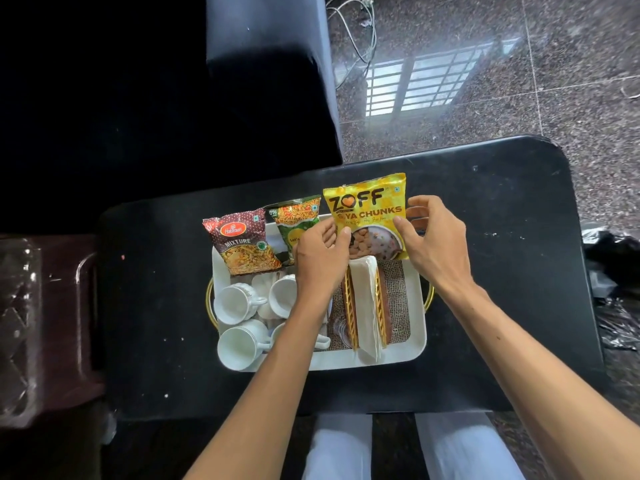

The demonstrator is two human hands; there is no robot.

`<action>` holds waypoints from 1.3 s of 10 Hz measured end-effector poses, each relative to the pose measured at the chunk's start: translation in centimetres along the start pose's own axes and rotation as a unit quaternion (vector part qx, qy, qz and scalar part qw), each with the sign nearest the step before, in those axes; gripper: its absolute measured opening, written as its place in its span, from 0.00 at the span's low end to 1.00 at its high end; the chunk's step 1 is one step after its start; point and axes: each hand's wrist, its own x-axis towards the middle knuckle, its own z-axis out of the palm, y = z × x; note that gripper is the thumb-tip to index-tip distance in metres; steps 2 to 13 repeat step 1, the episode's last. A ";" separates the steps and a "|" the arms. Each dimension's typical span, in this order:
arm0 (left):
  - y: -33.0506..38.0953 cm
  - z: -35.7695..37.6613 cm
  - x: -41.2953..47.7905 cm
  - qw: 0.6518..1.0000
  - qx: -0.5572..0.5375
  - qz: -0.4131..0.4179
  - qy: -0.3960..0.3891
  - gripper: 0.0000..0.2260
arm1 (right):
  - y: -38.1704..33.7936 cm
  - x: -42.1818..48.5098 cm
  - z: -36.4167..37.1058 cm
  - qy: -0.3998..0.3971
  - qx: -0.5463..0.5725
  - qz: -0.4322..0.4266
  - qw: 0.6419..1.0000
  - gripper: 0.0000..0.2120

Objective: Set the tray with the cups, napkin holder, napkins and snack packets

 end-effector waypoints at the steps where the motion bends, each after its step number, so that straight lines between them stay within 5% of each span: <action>1: 0.2 -0.2 -0.7 1.000 -0.011 -0.005 0.010 0.21 | 0.0 -0.4 -0.7 0.015 -0.021 -0.020 0.999 0.19; 13: 0.2 -0.2 -0.7 1.000 -0.011 -0.005 0.010 0.21 | 0.0 -0.4 -0.7 0.015 -0.021 -0.020 0.999 0.19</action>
